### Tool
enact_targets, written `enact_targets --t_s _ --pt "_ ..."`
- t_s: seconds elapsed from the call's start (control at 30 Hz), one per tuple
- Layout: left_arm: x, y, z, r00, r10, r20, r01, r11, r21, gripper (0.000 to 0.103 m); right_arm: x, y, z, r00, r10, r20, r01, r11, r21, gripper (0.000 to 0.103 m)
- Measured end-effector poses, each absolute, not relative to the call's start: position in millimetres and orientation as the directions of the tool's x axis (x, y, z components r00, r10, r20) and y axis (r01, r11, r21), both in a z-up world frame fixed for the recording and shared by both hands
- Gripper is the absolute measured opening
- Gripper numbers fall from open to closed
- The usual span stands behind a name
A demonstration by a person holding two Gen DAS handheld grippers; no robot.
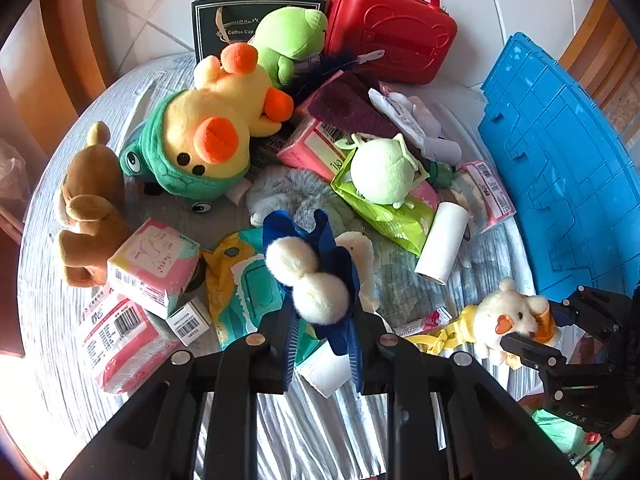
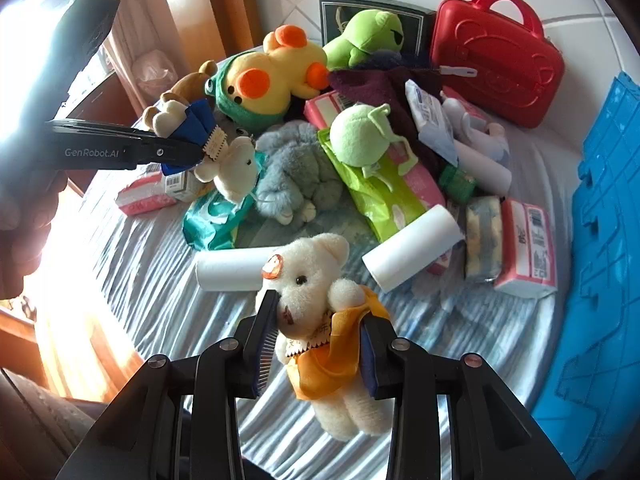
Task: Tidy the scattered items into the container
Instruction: 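Lift and carry the white plush and the bear over the blue crate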
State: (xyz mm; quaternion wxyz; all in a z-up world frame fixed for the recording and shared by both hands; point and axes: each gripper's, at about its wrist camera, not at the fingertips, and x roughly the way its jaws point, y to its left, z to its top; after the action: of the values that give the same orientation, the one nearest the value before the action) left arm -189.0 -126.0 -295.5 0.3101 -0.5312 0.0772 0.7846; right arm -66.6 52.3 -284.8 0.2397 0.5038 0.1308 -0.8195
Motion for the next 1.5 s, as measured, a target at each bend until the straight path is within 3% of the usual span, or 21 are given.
enact_targets --t_s 0.9,1.5 --pt "-174.3 -84.2 -165.6 -0.425 0.459 -0.780 -0.599 -0.789 -0.138 0.019 -67.6 130.1 -115.1 -0.654 -0.305 -0.692 0.372 -0.926 0.056 0.034" --pt "-122.3 13.0 -83.8 -0.493 0.541 -0.682 -0.663 -0.741 -0.108 0.019 -49.8 239.1 -33.0 -0.758 -0.333 -0.561 0.326 -0.938 0.116 0.034"
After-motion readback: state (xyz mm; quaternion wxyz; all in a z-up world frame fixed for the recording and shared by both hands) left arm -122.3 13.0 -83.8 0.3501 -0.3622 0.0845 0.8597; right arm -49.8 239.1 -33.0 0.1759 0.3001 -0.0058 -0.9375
